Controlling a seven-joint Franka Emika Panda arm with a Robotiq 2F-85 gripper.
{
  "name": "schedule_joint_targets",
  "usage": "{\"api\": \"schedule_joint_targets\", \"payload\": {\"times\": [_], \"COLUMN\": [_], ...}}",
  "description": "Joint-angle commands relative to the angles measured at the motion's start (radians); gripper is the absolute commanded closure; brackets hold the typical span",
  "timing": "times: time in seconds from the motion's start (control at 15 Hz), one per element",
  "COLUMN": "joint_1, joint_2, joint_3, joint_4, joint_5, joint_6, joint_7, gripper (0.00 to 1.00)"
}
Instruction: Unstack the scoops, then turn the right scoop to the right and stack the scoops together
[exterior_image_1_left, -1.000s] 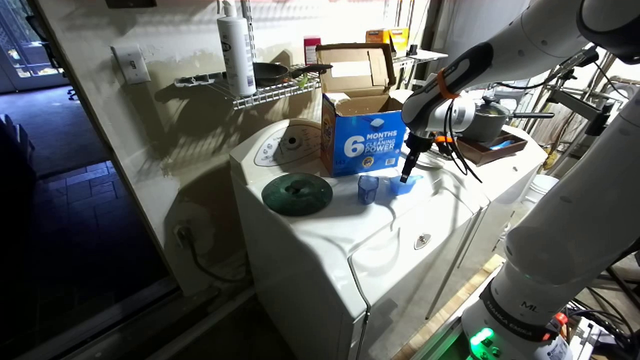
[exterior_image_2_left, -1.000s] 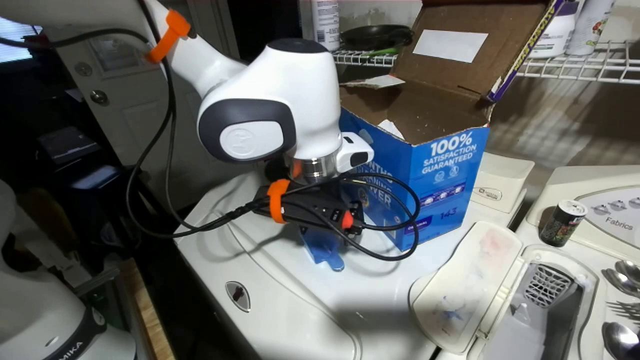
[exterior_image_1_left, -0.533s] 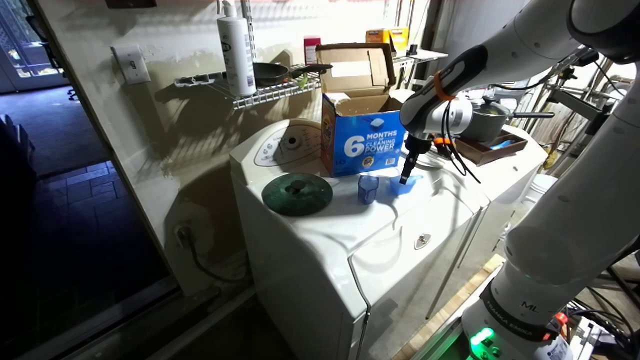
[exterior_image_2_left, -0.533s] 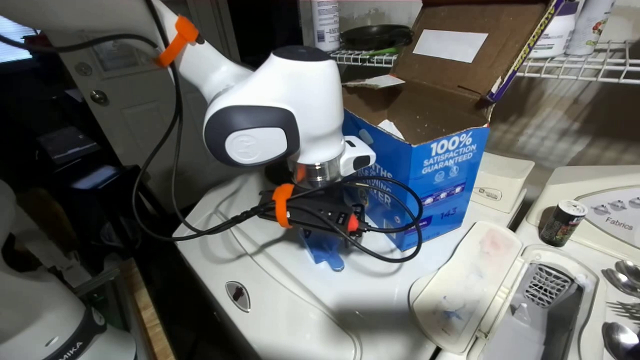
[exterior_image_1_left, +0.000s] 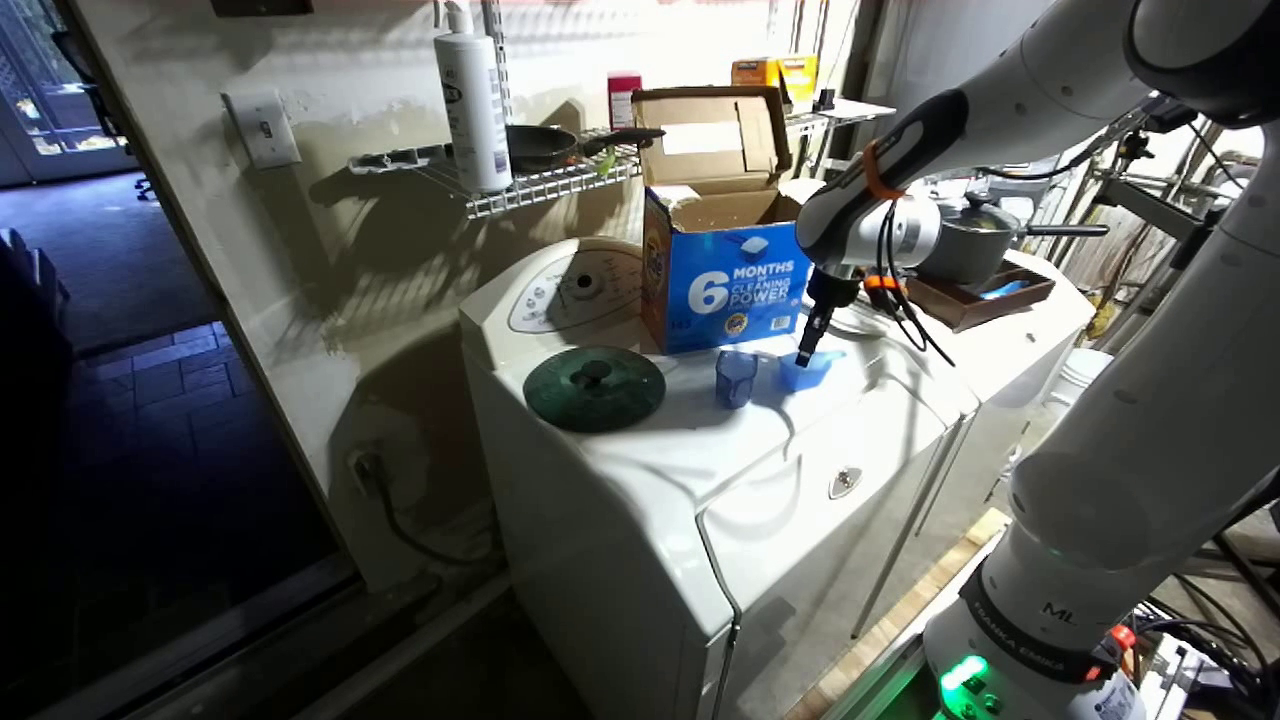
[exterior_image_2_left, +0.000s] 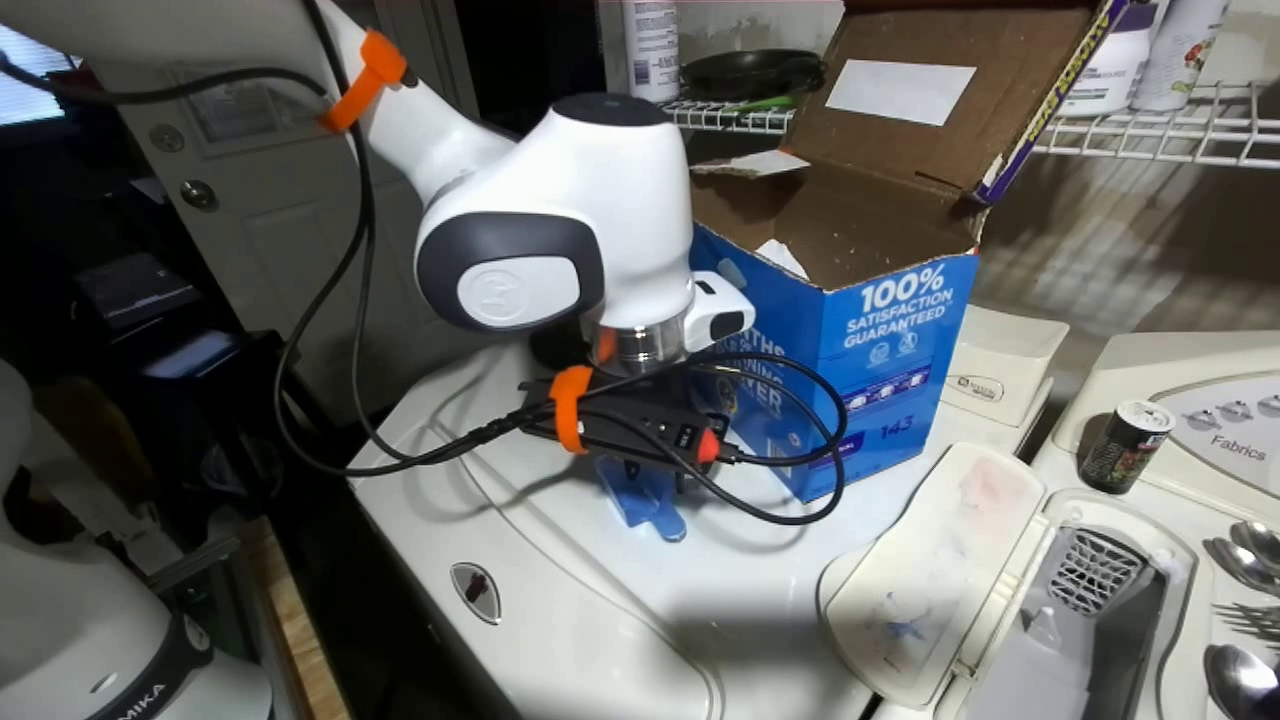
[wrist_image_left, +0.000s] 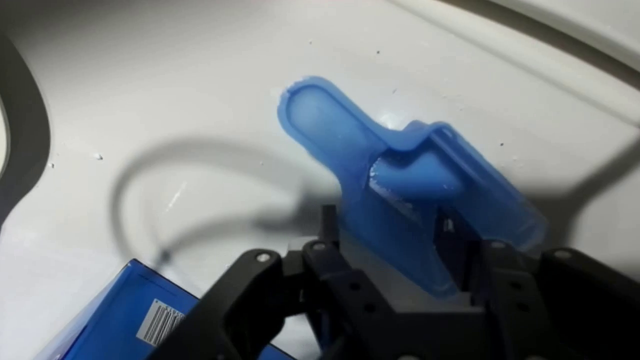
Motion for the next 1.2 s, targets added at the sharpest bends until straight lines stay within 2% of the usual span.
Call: {"api": "schedule_joint_targets", "payload": {"times": [0.0,0.2,0.27,0.73,1.13], "joint_1": [-0.002,-0.002,-0.002,-0.001,0.0], "joint_2": [0.029,0.027,0.024,-0.002,-0.072], "joint_3": [0.011,0.015,0.017,0.021,0.022], "joint_4": [0.024,0.021,0.019,0.001,-0.037], "joint_5": [0.055,0.102,0.118,0.182,0.169], "joint_6": [-0.007,-0.03,-0.037,-0.066,-0.109], "joint_7": [-0.028,-0.018,-0.01,0.066,0.224], "gripper": [0.76,0.98,0.99,0.99,0.99]}}
